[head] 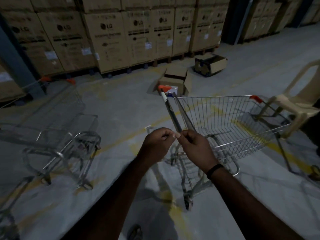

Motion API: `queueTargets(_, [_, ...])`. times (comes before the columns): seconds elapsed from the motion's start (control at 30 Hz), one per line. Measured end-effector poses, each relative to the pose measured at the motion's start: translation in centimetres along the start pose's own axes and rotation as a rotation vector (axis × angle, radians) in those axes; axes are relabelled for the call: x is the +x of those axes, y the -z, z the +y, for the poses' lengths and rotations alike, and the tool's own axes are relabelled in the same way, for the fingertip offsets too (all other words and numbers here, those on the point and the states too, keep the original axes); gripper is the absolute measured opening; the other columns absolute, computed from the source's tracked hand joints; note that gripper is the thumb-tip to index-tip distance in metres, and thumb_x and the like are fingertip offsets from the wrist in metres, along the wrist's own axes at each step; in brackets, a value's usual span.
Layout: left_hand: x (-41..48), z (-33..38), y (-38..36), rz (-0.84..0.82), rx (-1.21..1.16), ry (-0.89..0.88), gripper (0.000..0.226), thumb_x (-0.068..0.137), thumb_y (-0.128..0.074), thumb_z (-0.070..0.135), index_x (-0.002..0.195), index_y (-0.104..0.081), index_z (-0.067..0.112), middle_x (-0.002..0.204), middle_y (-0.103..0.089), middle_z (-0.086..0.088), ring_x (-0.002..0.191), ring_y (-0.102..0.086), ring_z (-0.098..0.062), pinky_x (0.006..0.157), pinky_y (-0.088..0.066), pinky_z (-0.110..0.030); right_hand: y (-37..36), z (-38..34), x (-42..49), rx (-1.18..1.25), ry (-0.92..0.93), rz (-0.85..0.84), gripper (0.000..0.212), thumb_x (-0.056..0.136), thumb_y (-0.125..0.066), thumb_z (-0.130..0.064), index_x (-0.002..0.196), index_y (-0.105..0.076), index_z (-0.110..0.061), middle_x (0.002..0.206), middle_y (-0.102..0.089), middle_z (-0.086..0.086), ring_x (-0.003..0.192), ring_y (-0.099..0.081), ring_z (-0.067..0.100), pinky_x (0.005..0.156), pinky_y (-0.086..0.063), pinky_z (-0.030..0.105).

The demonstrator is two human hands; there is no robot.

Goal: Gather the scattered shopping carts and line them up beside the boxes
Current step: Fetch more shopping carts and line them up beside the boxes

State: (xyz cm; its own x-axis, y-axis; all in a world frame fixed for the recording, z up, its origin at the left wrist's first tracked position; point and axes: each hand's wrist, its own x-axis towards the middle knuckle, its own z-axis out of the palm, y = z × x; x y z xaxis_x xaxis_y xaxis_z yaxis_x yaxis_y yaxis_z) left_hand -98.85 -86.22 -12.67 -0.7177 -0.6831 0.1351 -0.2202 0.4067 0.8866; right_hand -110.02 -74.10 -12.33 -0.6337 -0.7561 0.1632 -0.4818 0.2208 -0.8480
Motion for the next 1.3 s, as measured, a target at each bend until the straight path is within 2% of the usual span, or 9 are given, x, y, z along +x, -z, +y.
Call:
queueTargets(0.2, [8.6, -2.9, 3.9, -0.17, 0.008, -0.108, 0.01, 0.098, -0.066, 0.02, 0.092, -0.071, 0.014, 0.086, -0.068, 0.012, 0.08, -0.062, 0.01, 0.07, -0.042, -0.009, -4.5, -1.1, 6.4, -0.078, -0.116, 0.144, 0.038, 0.101, -0.057, -0.043, 0.066, -0.047, -0.032, 0.055, -0.044, -0.005, 0.049, -0.04, 0.008, 0.053, -0.032, 0.029])
queueTargets(0.33, [13.4, -4.9, 4.5, -0.245, 0.086, -0.091, 0.009, 0.096, -0.066, 0.027, 0.092, -0.071, 0.022, 0.098, -0.072, 0.006, 0.092, -0.065, -0.009, 0.082, -0.051, -0.024, -6.5, -1.3, 9.1, -0.132, -0.153, 0.205, 0.045, 0.098, -0.057, -0.051, 0.062, -0.042, -0.03, 0.051, -0.04, -0.004, 0.044, -0.04, 0.008, 0.045, -0.023, 0.018])
queueTargets(0.4, [15.3, -5.5, 4.6, -0.297, 0.127, -0.103, 0.01, 0.097, -0.064, 0.027, 0.093, -0.071, 0.02, 0.1, -0.071, 0.004, 0.094, -0.065, -0.012, 0.085, -0.053, -0.03, -7.2, -1.1, 10.2, -0.147, -0.187, 0.238, 0.043, 0.097, -0.056, -0.052, 0.064, -0.048, -0.026, 0.053, -0.046, -0.002, 0.048, -0.047, 0.007, 0.045, -0.025, 0.017])
queueTargets(0.53, [19.6, -6.0, 4.0, -0.369, 0.261, -0.229, 0.012, 0.098, -0.06, 0.032, 0.09, -0.068, 0.026, 0.1, -0.063, 0.004, 0.09, -0.059, -0.014, 0.081, -0.051, -0.033, -8.0, 0.3, 12.6, -0.149, -0.27, 0.271, 0.055, 0.096, -0.053, -0.058, 0.082, -0.064, -0.006, 0.076, -0.064, 0.015, 0.071, -0.062, 0.027, 0.062, -0.05, 0.043])
queueTargets(0.7, [24.6, -7.0, 1.4, -0.45, 0.44, -0.451, 0.019, 0.097, -0.06, 0.03, 0.108, -0.069, 0.018, 0.111, -0.063, -0.002, 0.106, -0.056, -0.022, 0.091, -0.05, -0.04, -8.1, 2.6, 15.9, -0.211, -0.341, 0.334, 0.046, 0.099, -0.05, -0.055, 0.084, -0.067, -0.016, 0.08, -0.068, 0.006, 0.074, -0.065, 0.023, 0.067, -0.055, 0.043])
queueTargets(0.83, [29.0, -8.9, 0.3, -0.608, 0.694, -0.638, 0.039, 0.093, -0.05, 0.048, 0.114, -0.07, 0.022, 0.113, -0.064, 0.0, 0.113, -0.052, -0.023, 0.101, -0.042, -0.046, -9.4, 4.8, 18.0, -0.227, -0.486, 0.321, 0.032, 0.1, -0.05, -0.05, 0.096, -0.064, -0.021, 0.093, -0.071, 0.002, 0.083, -0.067, 0.024, 0.072, -0.056, 0.043])
queueTargets(1.0, [32.7, -9.4, -0.9, -0.771, 0.861, -0.716, 0.08, 0.081, -0.011, 0.07, 0.115, -0.069, 0.028, 0.118, -0.063, 0.003, 0.128, -0.043, -0.02, 0.119, -0.007, -0.059, -9.9, 5.7, 19.5, -0.462, -0.554, 0.182, 0.04, 0.105, -0.033, -0.052, 0.116, -0.059, -0.024, 0.101, -0.071, 0.006, 0.09, -0.067, 0.029, 0.063, -0.045, 0.035])
queueTargets(1.1, [33.1, -10.0, -1.8, -0.783, 0.795, -0.745, 0.076, 0.083, -0.013, 0.074, 0.108, -0.068, 0.028, 0.115, -0.062, 0.005, 0.127, -0.043, -0.021, 0.118, 0.003, -0.06, -9.8, 5.6, 19.3, -0.554, -0.54, 0.15, 0.042, 0.105, -0.028, -0.052, 0.115, -0.057, -0.024, 0.098, -0.07, 0.005, 0.086, -0.066, 0.028, 0.058, -0.04, 0.035])
queueTargets(1.3, [34.6, -11.5, -2.1, -0.81, 0.659, -0.823, 0.056, 0.088, -0.028, 0.073, 0.095, -0.064, 0.031, 0.102, -0.06, 0.011, 0.115, -0.049, -0.022, 0.114, -0.008, -0.058, -10.1, 5.3, 19.2, -0.606, -0.639, 0.134, 0.041, 0.104, -0.026, -0.058, 0.109, -0.051, -0.026, 0.095, -0.068, 0.003, 0.083, -0.066, 0.029, 0.061, -0.046, 0.037])
